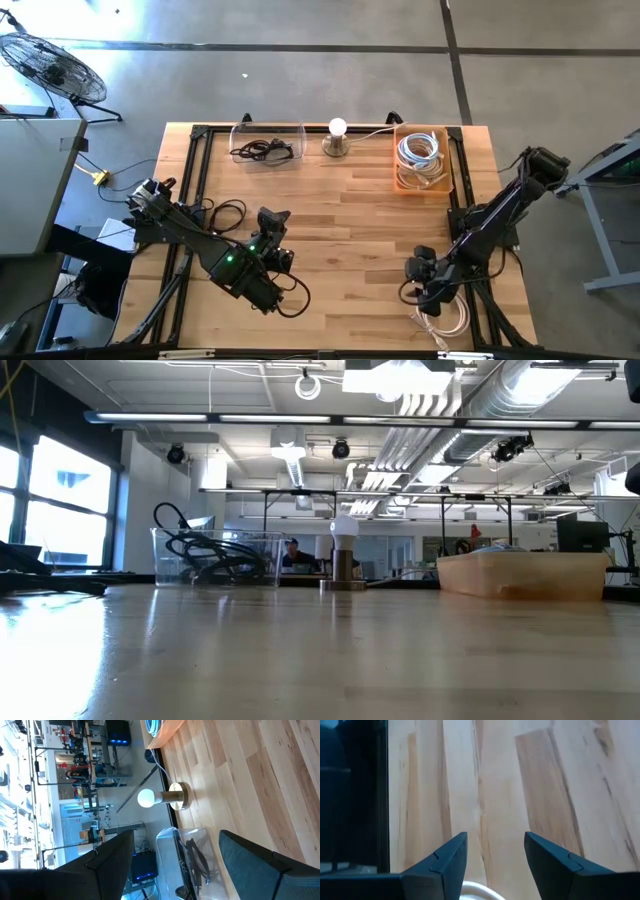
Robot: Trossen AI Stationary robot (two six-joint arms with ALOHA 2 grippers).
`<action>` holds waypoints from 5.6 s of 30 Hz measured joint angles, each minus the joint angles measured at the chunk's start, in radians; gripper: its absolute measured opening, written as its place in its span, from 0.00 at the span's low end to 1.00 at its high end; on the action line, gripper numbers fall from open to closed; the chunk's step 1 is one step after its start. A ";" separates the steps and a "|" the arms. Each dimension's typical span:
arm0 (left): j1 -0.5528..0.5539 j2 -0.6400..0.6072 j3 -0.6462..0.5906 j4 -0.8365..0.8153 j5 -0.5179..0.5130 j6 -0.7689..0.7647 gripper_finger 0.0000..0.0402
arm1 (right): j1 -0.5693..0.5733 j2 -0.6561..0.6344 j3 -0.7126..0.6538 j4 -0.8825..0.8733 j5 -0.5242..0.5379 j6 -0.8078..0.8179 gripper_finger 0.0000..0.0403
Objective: Pick & Place USB Port
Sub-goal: Put the white HDMI cable into the orange bin
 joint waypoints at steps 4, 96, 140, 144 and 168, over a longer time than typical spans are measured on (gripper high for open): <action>0.000 0.000 0.000 0.000 0.000 0.000 0.71 | -0.013 0.000 0.000 -0.042 0.015 0.066 0.47; 0.000 0.000 -0.031 0.014 0.069 0.000 0.71 | -0.079 0.000 0.000 0.191 0.274 0.018 0.59; 0.000 0.000 -0.031 0.024 0.091 0.000 0.71 | 0.200 0.187 0.397 -0.552 -0.100 0.057 0.60; 0.000 0.000 -0.031 0.024 0.092 0.000 0.71 | 0.200 0.319 0.429 -0.617 -0.159 0.056 0.60; 0.000 0.000 -0.031 0.026 0.093 0.000 0.71 | 0.176 0.485 0.473 -0.765 -0.158 0.066 0.60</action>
